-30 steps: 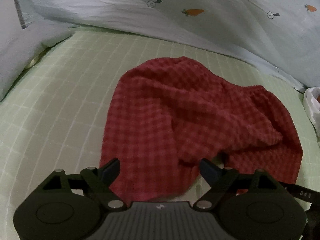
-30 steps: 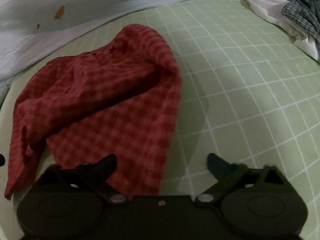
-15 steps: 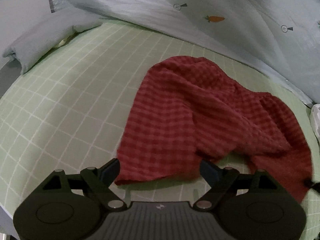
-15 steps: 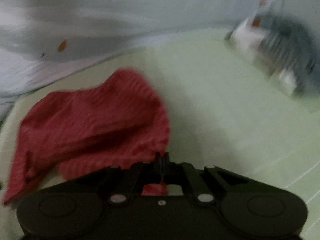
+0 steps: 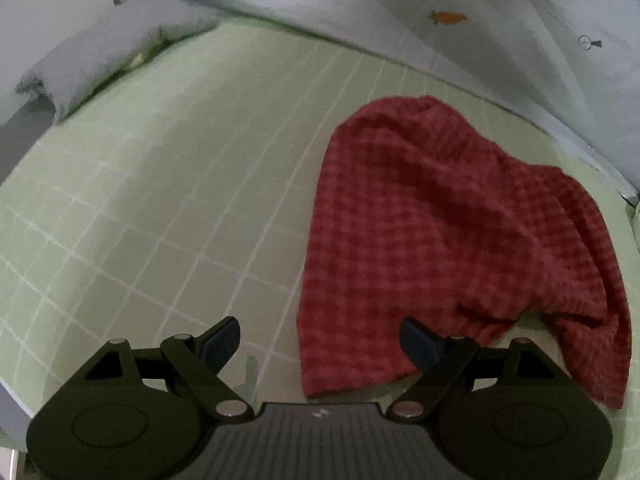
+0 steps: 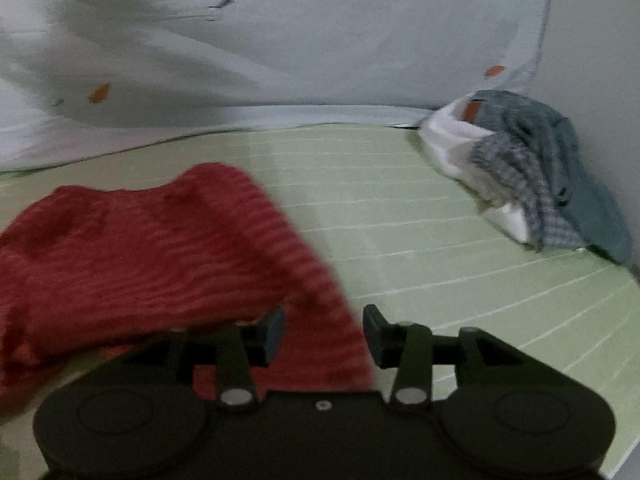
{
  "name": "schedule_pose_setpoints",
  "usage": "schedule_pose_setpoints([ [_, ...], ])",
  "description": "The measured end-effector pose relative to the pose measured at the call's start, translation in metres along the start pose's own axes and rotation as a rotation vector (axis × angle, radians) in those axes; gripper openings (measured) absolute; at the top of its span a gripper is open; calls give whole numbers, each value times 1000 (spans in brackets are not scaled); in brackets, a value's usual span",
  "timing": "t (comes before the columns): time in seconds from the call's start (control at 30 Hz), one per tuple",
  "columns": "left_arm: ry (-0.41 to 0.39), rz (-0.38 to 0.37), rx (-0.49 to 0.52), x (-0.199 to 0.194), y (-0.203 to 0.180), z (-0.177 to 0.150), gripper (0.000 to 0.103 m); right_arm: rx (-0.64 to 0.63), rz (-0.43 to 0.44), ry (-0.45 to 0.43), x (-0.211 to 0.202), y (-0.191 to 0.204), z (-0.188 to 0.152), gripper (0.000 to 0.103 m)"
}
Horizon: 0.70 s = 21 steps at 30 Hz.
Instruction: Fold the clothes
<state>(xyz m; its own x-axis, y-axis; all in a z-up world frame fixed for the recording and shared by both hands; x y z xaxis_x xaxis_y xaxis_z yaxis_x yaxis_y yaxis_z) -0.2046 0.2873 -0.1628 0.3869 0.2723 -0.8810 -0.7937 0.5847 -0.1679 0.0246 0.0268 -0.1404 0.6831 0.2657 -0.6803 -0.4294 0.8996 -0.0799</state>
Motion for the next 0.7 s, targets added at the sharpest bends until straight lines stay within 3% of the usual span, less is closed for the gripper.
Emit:
schedule_pose_setpoints([
  [0.13,31,-13,-14,9,4,-7,87,13,170,26,-7,33,-11,45],
  [0.23,46,-25,-12,15,4,-10,87,29,276,73,-3,54,-16,37],
  [0.47,66,-31,28,22,4,-11,82,66,417,156,24,103,-15,34],
  [0.67,96,-60,59,30,0,-8,61,144,522,251,47,134,-8,32],
  [0.7,93,-59,67,30,-1,-7,53,139,529,263,49,138,-7,32],
])
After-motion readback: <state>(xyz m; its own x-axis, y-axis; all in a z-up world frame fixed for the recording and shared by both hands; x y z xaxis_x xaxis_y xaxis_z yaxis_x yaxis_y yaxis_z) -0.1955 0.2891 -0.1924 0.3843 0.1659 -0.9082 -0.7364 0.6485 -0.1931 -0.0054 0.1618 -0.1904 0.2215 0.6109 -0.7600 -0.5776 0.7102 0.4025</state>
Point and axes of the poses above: each gripper's, at about its wrist camera, not at the fingertips, and x roughly the way its jaws point, y to its left, z to its top, the point moved 3 cm from there along x, roughly the way its jaws point, and after that the axes turned 3 degrees about -x, right-handed, at the moved point
